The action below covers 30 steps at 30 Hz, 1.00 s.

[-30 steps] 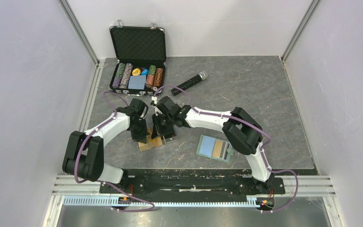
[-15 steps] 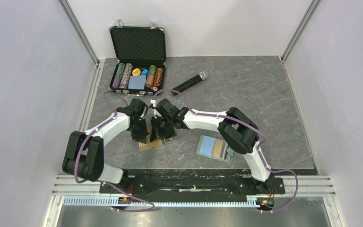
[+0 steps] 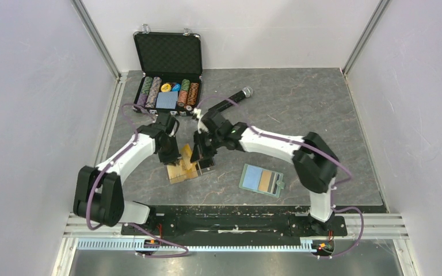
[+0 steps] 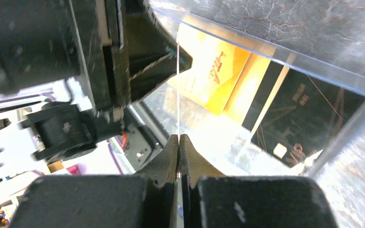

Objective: Put the credit cards into the card holder
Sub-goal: Pick up the credit card from the storage box, then insert the credit card into the card holder.

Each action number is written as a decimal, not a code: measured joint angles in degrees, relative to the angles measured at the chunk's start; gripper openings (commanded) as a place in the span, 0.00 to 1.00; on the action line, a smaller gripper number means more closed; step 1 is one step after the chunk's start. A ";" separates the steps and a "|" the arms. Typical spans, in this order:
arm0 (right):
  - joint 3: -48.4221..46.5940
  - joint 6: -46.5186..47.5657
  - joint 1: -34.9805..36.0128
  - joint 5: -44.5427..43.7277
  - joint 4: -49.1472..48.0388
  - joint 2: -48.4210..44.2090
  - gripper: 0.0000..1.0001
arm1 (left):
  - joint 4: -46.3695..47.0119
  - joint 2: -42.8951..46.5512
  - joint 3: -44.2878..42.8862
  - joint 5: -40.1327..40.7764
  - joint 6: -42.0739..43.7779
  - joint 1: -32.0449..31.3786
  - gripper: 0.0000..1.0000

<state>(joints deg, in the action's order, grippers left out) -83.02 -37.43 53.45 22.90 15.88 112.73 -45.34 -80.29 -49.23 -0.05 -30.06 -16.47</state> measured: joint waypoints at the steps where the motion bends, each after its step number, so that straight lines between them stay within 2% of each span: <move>1: 0.96 0.00 -0.63 0.13 0.09 -2.38 0.00 | -0.09 1.29 -1.05 -0.04 0.02 0.00 0.32; 3: 3.19 0.00 -2.10 0.48 -0.17 -7.41 0.00 | -0.07 4.96 -2.93 -0.46 0.04 0.00 0.40; 5: 6.56 -0.11 -3.93 1.25 -1.36 -12.79 0.00 | 0.15 9.35 -4.33 -1.42 0.04 0.00 0.43; 10: 18.29 -1.99 -9.94 5.53 -5.11 -24.48 0.00 | 2.97 17.59 -4.94 -8.17 -0.42 0.00 0.29; 12: 23.71 -2.82 -12.61 6.97 -5.84 -28.30 0.00 | 4.90 17.70 -4.72 -11.69 -1.11 -0.28 0.28; 16: 34.45 -4.04 -18.38 8.81 -6.19 -36.41 0.00 | 8.94 15.15 -3.04 -15.96 -3.04 -3.43 0.27; 21: 47.47 -4.57 -26.29 10.80 -6.29 -47.69 0.00 | 13.94 8.46 -2.91 -17.29 -6.27 -13.11 0.24; 25: 56.83 -4.59 -33.03 12.28 -6.36 -54.47 0.00 | 16.74 -0.52 -6.49 -17.03 -8.24 -22.80 0.21; 30: 63.80 -3.76 -37.97 13.66 -3.23 -60.46 0.00 | 18.84 -10.14 -12.92 -16.90 -8.63 -30.69 0.18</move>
<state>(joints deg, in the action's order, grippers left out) -19.22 -41.19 15.49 36.56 12.64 52.27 -26.50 -90.43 -62.15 -16.95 -38.70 -47.16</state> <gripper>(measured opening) 0.008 0.202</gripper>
